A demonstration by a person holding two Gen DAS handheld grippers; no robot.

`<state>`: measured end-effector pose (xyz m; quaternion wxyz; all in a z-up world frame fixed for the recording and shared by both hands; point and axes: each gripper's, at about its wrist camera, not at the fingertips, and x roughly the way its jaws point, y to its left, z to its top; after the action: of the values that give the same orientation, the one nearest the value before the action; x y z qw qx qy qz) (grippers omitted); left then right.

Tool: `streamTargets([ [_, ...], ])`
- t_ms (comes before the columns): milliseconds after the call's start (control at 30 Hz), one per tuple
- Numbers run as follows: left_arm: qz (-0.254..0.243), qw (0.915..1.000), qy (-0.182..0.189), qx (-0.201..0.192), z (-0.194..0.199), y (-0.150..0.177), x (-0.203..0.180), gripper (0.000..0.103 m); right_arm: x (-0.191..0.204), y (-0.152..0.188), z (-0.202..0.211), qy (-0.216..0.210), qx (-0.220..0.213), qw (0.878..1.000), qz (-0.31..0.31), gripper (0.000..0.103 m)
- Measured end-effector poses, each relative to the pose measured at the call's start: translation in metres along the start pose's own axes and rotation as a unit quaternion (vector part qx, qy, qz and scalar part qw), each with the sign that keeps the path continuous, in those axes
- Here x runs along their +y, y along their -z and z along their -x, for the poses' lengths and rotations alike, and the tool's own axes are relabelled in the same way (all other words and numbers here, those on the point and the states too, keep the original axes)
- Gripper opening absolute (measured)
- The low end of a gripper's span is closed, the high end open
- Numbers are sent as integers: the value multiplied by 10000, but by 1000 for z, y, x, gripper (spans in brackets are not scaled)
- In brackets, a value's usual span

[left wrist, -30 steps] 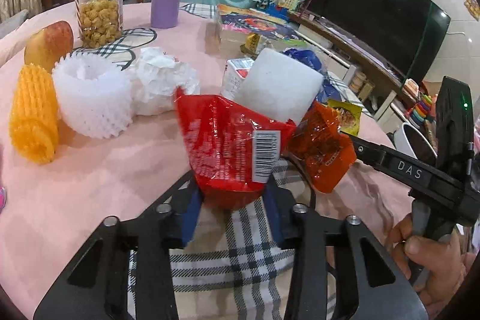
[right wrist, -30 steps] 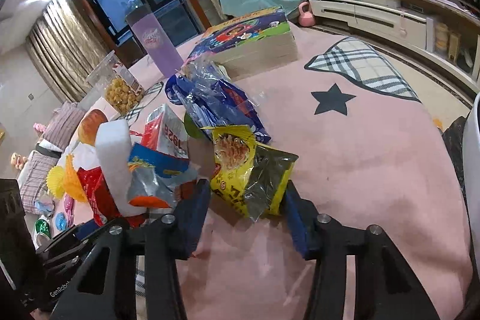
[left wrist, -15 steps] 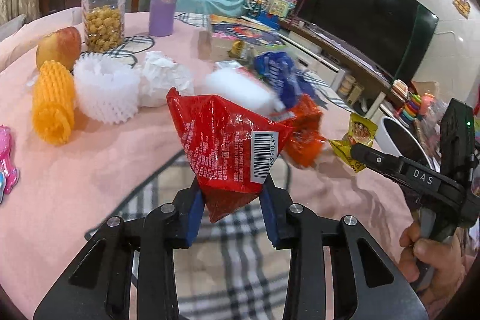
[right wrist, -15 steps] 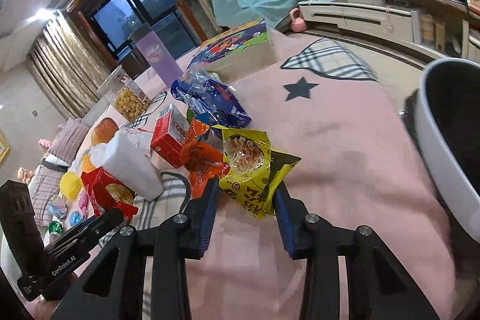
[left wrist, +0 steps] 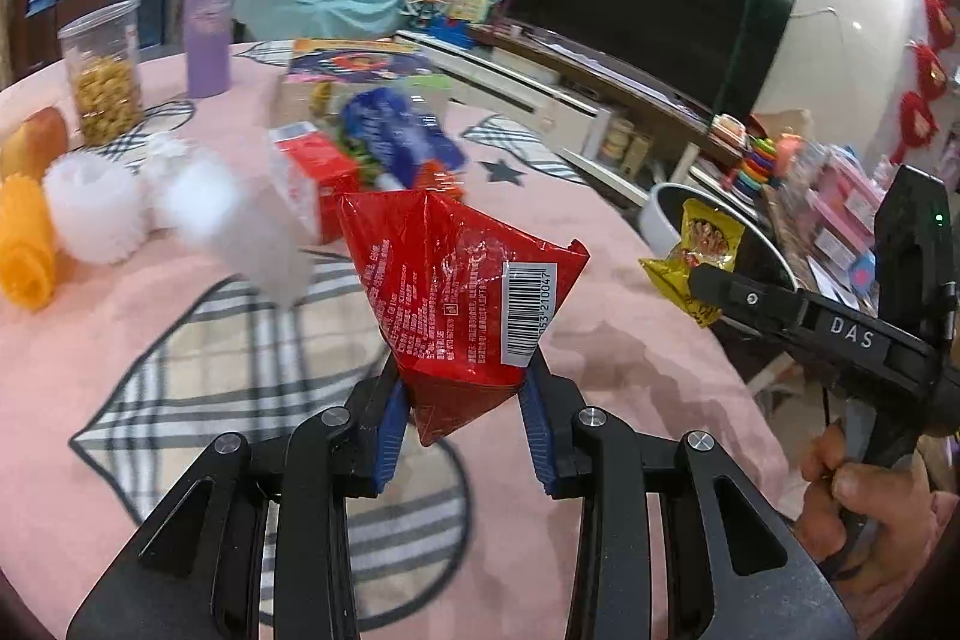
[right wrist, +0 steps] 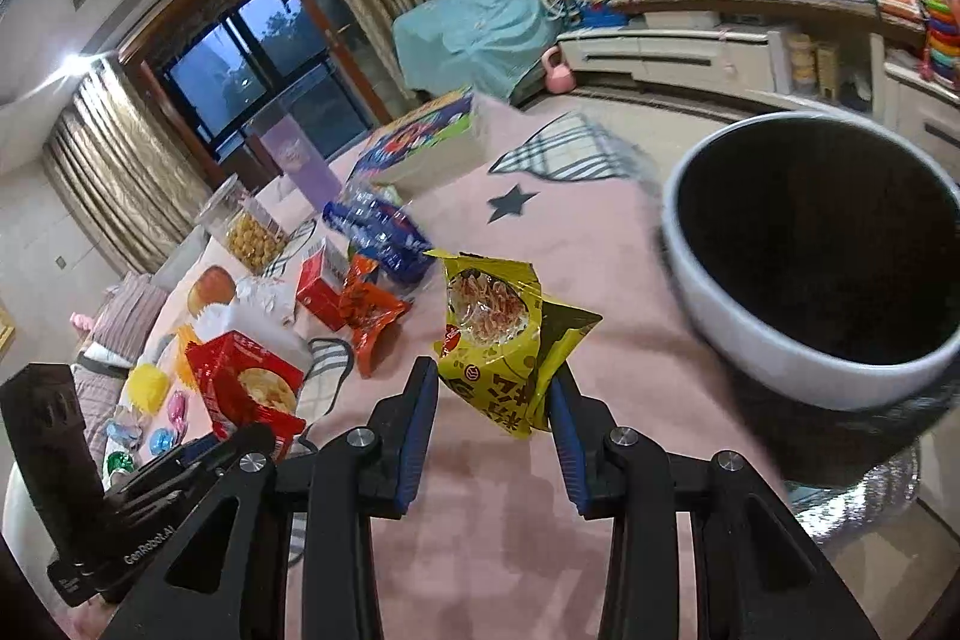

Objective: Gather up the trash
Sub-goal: 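Carry both bags over the bin and open both tools to drop them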

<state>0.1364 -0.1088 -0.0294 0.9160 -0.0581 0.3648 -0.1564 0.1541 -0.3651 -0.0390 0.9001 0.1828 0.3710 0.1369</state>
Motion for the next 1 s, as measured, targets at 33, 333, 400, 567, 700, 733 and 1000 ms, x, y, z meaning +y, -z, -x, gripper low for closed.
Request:
streamTargets([
  [33,-46,10000,37,-3,-1,-1,-5,33,-3,-1,4,15,-32,10000,-23,37],
  [333,-454,9985,311,-22,-6,-12,-51,33,-30,-2,37,175,-277,9993,-201,37],
  [400,-540,9979,369,-16,-9,-14,-61,33,-37,-3,43,203,-333,9989,-248,37],
  [567,-776,9957,507,-11,-17,-20,-86,33,-53,-7,56,305,-442,9979,-360,37],
  [700,-909,9940,609,5,-23,-25,-105,33,-67,-11,64,403,-516,9969,-445,37],
  [733,-936,9937,623,14,-25,-26,-109,33,-70,-11,66,418,-531,9967,-458,37],
  [1000,-1197,9901,717,132,-49,-36,-144,33,-98,-17,73,550,-590,9948,-629,37],
])
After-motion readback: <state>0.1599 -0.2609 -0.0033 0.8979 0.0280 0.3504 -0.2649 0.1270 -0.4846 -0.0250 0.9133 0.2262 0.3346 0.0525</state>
